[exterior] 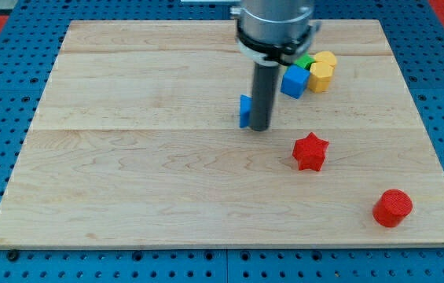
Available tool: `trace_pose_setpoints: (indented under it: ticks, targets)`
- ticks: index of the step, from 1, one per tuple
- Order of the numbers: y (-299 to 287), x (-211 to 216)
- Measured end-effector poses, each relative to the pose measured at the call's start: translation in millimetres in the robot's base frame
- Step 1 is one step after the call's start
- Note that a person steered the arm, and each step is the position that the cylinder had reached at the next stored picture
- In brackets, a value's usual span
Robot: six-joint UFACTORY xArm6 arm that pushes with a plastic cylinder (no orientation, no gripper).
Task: Push the blue triangle left of the green star
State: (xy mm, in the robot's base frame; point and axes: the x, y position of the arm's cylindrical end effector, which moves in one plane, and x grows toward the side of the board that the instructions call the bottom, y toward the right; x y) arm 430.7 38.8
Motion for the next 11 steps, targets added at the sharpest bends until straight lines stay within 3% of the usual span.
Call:
trace_pose_setpoints:
  ticks: [1, 3, 7, 11]
  targets:
    - [-3.1, -21.9]
    - [-44.3, -8.0]
    - [-16.4, -83.0]
    - [17.8, -99.7]
